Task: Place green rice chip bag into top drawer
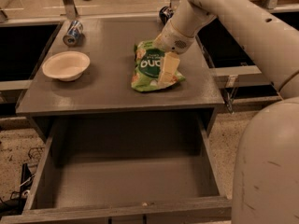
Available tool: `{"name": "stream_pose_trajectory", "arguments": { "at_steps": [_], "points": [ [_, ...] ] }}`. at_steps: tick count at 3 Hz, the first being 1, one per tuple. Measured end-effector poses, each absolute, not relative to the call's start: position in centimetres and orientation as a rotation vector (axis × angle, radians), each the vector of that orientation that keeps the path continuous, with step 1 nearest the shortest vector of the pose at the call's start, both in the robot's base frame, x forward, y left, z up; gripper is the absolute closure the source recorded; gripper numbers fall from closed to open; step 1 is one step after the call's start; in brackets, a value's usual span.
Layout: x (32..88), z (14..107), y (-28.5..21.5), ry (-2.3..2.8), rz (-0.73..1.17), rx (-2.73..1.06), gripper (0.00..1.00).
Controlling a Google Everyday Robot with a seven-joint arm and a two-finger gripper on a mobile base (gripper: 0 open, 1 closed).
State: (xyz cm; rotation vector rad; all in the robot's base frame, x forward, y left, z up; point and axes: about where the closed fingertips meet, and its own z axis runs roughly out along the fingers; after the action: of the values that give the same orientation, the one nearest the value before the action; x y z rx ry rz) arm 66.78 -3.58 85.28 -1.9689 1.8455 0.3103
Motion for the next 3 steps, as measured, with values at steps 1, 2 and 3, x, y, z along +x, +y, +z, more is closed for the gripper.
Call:
{"name": "stream_pose_trajectory", "arguments": {
  "at_steps": [1, 2, 3],
  "points": [
    [65.89, 83.75, -3.80, 1.861, 0.328, -1.940, 0.00],
    [65.89, 83.75, -3.79, 1.861, 0.328, -1.940, 0.00],
    [65.89, 83.74, -3.79, 1.861, 0.328, -1.940, 0.19]
  ]
}}
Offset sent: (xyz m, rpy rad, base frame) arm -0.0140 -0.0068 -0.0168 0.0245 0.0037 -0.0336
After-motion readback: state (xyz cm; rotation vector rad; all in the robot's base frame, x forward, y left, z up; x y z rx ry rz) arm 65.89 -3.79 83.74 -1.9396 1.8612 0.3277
